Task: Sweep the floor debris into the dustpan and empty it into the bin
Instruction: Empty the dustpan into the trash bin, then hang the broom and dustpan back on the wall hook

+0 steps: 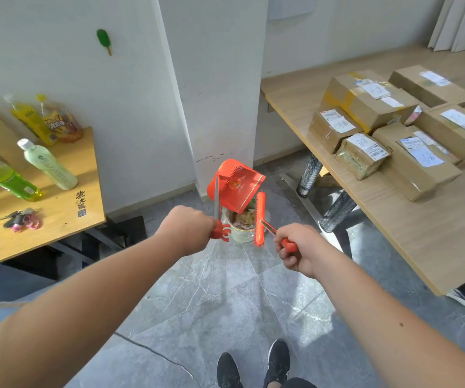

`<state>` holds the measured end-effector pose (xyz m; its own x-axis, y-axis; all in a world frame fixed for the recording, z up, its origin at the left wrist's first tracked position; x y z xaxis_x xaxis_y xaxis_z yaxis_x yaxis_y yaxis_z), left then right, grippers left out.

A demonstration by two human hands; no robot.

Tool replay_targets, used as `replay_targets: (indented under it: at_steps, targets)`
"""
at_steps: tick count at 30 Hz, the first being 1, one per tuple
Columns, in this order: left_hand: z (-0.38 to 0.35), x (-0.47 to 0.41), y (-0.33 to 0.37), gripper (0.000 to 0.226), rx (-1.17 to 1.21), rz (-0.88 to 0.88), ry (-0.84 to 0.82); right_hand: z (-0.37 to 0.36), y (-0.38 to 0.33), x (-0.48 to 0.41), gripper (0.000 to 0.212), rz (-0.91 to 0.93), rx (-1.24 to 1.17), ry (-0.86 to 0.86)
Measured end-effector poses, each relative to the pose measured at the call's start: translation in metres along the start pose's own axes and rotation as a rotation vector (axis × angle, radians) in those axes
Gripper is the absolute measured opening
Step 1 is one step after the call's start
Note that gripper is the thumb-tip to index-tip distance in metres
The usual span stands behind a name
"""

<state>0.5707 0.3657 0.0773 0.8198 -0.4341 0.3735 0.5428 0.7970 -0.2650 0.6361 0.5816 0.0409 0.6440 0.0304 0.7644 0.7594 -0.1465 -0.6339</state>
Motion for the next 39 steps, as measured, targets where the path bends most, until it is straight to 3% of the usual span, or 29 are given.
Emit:
replay_targets:
  at_steps: [7,12,20,22,26,34,36,39]
  targets:
    - [0.052,-0.012,-0.017,0.027,0.133,0.126,0.120,-0.011,-0.036,0.000,0.019,-0.019,0.019,-0.088]
    - [0.085,-0.023,-0.027,0.025,0.220,0.181,0.175,-0.019,-0.072,0.001,0.038,-0.037,0.111,-0.193]
    - [0.122,-0.029,-0.041,0.026,0.340,0.265,0.242,-0.031,-0.132,0.020,0.011,-0.063,0.263,-0.333]
    - [0.132,-0.031,-0.048,0.022,0.386,0.295,0.267,-0.031,-0.149,0.028,0.006,-0.026,0.338,-0.329]
    - [0.155,-0.032,-0.062,0.029,0.396,0.342,0.313,-0.034,-0.183,0.039,0.026,0.054,0.431,-0.329]
    - [0.195,-0.019,-0.084,0.020,0.391,0.444,0.423,-0.052,-0.249,0.060,0.096,0.345,0.484,-0.420]
    - [0.202,-0.012,-0.093,0.016,0.448,0.481,0.467,-0.062,-0.262,0.069,0.092,0.430,0.545,-0.449]
    - [0.212,-0.003,-0.108,0.016,0.418,0.546,0.518,-0.075,-0.280,0.078,0.066,0.539,0.654,-0.412]
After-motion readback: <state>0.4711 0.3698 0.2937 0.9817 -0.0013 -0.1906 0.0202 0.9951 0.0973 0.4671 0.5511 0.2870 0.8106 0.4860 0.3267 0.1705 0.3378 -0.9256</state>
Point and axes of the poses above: each hand's wrist, its own x-axis away from the middle knuckle, its own z-axis out of the back of the hand, y = z × x, the point moved 7 cm from there along -x, towards the middle knuckle, and after that the axes turned 6 degrees about -y, right-handed, at the moved point
